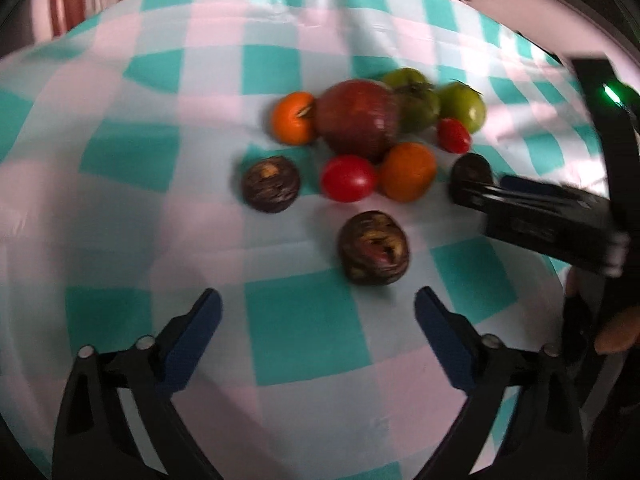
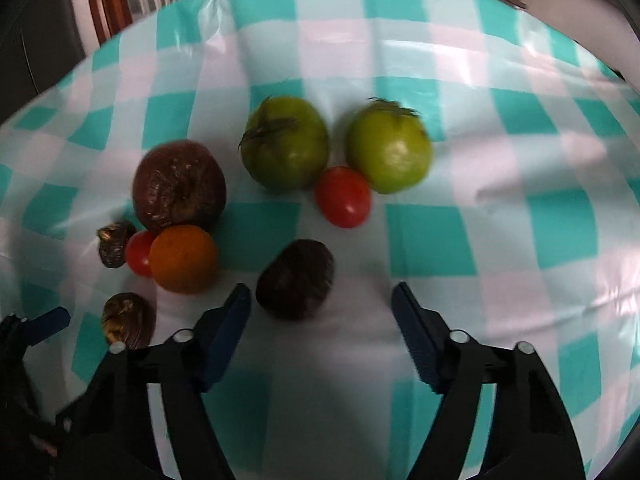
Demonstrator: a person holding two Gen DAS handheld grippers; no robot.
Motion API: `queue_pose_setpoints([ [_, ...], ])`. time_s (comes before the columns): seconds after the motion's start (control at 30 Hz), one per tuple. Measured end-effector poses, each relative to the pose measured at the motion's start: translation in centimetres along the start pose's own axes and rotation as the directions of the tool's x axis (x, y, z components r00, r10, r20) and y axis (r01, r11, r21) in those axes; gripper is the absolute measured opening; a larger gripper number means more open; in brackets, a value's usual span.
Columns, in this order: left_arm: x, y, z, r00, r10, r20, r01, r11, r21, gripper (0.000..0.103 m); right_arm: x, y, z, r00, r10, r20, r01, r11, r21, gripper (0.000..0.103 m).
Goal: Organize fruits
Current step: 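Grasp a dark brown fruit with the left tool while the right tool grasps another, then carry both dark brown fruits into the white purple-rimmed box and open both tools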
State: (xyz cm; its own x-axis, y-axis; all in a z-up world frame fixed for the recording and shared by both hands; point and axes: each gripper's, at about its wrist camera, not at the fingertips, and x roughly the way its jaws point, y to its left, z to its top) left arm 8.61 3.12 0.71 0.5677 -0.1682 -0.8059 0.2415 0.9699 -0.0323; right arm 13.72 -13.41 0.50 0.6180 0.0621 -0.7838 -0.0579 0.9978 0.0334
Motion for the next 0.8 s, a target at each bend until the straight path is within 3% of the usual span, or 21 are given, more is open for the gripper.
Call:
queue_pose_setpoints([
  [0.07,0.5,-0.3,0.4,1.000,-0.010,-0.002,0.010,1.000,0.006,0.086,0.4,0.5,0.6,1.000,-0.004,-0.002,0.004,1.000,-0.023,0.062],
  [0.17,1.1,-0.6,1.3,1.000,-0.011,0.007,0.011,1.000,0.000,0.077,0.5,0.7,1.1,1.000,-0.020,0.010,0.020,0.999,-0.044,0.040],
  [0.33,1.6,-2.4,1.9,0.999,0.020,0.036,-0.022,0.998,0.051,0.047,-0.3,-0.3,1.0,0.999,-0.010,0.049,0.010,1.000,0.002,0.039],
  [0.47,2.0,-3.4,2.5,0.999,0.013,0.036,-0.015,0.998,0.066,0.043,-0.1,-3.1,1.0,0.997,0.065,0.050,-0.071,0.990,0.122,0.039],
  [0.6,1.9,-3.1,2.3,0.999,-0.018,0.041,0.016,0.998,0.060,0.042,-0.2,-3.2,1.1,0.992,0.112,0.064,-0.120,0.983,0.140,0.039],
  [0.8,1.6,-2.3,2.4,0.996,-0.067,0.064,0.065,0.998,0.027,0.042,0.2,-5.2,0.5,0.966,0.233,0.108,-0.252,0.940,0.230,0.039],
])
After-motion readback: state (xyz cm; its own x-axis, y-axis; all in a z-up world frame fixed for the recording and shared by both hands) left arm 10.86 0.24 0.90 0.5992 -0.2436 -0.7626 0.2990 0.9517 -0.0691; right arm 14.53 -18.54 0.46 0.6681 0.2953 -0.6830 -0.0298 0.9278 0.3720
